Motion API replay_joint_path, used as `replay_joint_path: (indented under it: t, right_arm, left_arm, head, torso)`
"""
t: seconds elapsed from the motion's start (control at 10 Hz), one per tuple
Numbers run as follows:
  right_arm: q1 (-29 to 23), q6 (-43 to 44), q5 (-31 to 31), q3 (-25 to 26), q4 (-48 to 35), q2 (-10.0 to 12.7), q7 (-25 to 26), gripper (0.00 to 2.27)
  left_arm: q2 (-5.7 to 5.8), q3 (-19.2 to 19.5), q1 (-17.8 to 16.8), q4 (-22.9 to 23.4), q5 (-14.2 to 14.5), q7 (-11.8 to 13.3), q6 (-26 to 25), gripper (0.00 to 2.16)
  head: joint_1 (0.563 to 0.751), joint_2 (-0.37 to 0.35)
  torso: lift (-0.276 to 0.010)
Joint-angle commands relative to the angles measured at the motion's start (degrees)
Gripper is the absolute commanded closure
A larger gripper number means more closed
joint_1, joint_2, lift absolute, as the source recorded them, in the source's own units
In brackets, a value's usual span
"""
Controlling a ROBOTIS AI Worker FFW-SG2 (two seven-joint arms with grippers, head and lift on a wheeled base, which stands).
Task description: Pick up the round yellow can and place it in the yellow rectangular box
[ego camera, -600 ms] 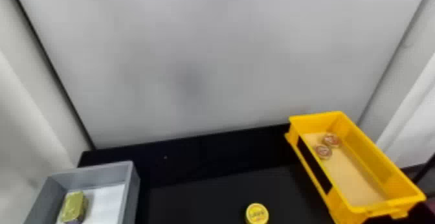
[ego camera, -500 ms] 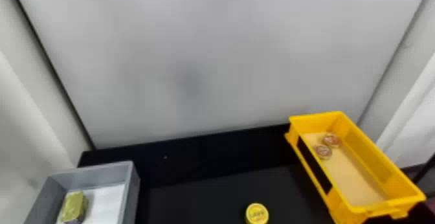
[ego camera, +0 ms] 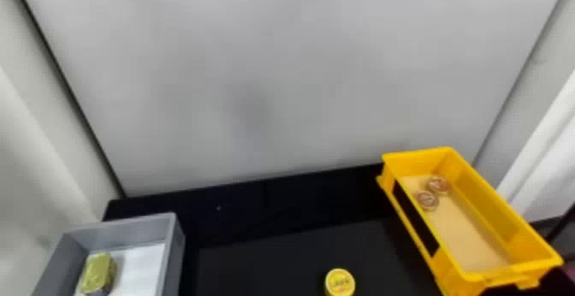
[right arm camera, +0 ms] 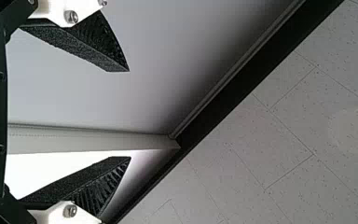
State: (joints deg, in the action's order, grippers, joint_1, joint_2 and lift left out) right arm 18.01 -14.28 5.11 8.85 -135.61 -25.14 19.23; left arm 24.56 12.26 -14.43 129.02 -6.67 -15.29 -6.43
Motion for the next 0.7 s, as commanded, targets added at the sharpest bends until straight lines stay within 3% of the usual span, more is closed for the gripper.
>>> replay_joint_path:
  t: [0.0, 0.1, 0.2, 0.3, 0.4, 0.5, 0.6]
  right_arm:
    - [0.0, -2.0, -0.9, -0.1, 0.0, 0.0, 0.1, 0.12]
    - [0.4, -11.8, -5.9, 0.0, -1.0, 0.4, 3.4, 0.12]
    - [2.2, -24.1, -16.9, 2.6, -1.0, 1.8, 7.9, 0.12]
    - [6.5, -40.9, -23.1, 7.0, -0.8, 4.7, 6.9, 0.13]
    - [10.6, -57.7, -25.0, 12.3, 2.0, 6.8, -2.2, 0.14]
    - [12.3, -66.8, -25.2, 12.6, 9.2, 5.6, -13.2, 0.13]
    - [10.8, -66.8, -31.6, 9.4, 18.1, 2.6, -16.9, 0.11]
  left_arm:
    - [0.06, -0.9, -0.3, -0.6, 0.1, 0.0, 0.5, 0.26]
    - [0.06, -1.0, -0.4, -0.8, 0.2, 0.0, 0.3, 0.26]
    - [0.06, -1.0, -0.4, -0.8, 0.3, 0.2, 0.3, 0.26]
    - [0.15, -1.0, -0.3, -0.9, 0.3, 0.3, 0.3, 0.26]
    - [0.06, -1.8, -0.7, -1.3, 0.3, 0.3, 0.3, 0.26]
    - [-0.03, -2.0, -0.7, -1.4, 0.6, 0.3, 0.3, 0.26]
    - [-0.12, -2.1, -0.7, -1.6, 0.9, 0.3, 0.3, 0.26]
  head:
    - [0.620, 0.020]
    - [0.620, 0.020]
    - [0.620, 0.020]
    - [0.620, 0.020]
    - [0.620, 0.020]
    - [0.620, 0.020]
    - [0.620, 0.020]
  torso:
    - [0.000]
    - [0.000]
    - [0.000]
    - [0.000]
    - [0.000]
    - [0.000]
    - [0.000]
